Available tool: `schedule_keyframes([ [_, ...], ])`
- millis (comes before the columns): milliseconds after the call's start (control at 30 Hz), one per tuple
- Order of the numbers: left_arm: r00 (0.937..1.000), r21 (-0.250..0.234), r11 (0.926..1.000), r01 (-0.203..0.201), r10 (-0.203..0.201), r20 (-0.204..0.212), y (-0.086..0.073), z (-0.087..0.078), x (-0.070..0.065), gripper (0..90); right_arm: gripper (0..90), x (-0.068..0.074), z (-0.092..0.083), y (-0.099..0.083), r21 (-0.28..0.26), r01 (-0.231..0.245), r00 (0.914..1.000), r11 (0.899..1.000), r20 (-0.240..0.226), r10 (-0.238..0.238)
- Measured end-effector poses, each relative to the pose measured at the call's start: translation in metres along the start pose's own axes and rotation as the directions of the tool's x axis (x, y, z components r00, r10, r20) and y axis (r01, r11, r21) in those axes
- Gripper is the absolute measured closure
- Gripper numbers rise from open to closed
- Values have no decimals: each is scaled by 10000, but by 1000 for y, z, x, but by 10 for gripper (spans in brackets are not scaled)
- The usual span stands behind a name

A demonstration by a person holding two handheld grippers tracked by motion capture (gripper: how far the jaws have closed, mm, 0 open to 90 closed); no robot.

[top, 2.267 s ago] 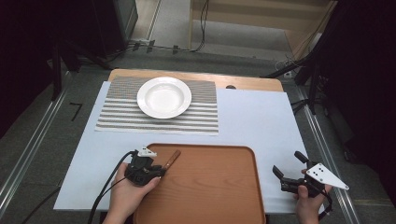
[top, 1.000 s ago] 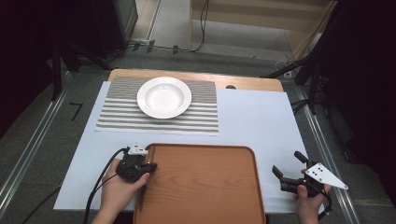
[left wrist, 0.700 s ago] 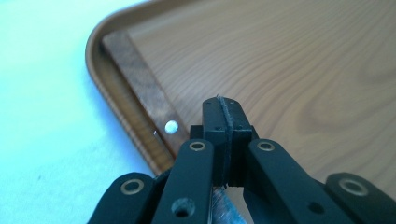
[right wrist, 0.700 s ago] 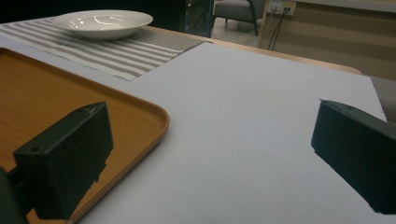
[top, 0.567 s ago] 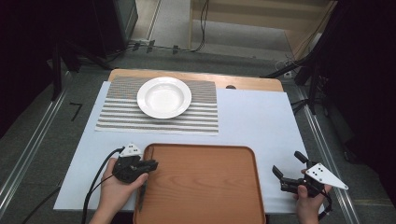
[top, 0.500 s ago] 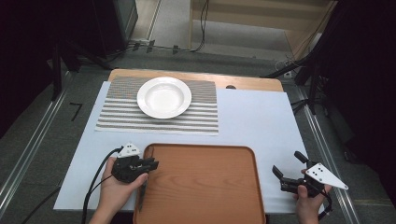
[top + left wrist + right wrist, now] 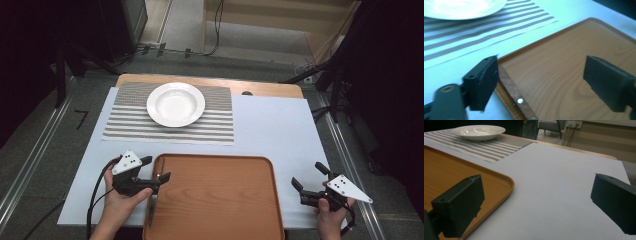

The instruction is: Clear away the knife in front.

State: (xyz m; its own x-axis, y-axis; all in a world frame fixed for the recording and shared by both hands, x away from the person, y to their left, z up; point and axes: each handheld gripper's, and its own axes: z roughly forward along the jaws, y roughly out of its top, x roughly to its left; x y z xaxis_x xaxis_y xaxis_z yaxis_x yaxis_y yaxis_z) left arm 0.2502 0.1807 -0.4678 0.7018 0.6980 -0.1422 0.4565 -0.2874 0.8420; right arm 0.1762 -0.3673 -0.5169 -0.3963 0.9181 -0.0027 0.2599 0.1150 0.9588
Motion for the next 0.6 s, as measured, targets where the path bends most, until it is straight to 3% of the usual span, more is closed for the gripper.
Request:
schedule_keyframes([
  [100,10000,-131,9999,10,-11,-78,0,-3,2,0,0,0,0,0,-6,0,10000,10000,-6,0],
  [333,9997,-503,9986,-179,171,-164,-1,-13,7,0,0,0,0,0,6,4,10000,10000,7,-4],
  [600,9980,-631,9977,-263,226,-587,-8,-25,20,0,0,0,1,0,-14,46,10000,10000,-5,-46],
])
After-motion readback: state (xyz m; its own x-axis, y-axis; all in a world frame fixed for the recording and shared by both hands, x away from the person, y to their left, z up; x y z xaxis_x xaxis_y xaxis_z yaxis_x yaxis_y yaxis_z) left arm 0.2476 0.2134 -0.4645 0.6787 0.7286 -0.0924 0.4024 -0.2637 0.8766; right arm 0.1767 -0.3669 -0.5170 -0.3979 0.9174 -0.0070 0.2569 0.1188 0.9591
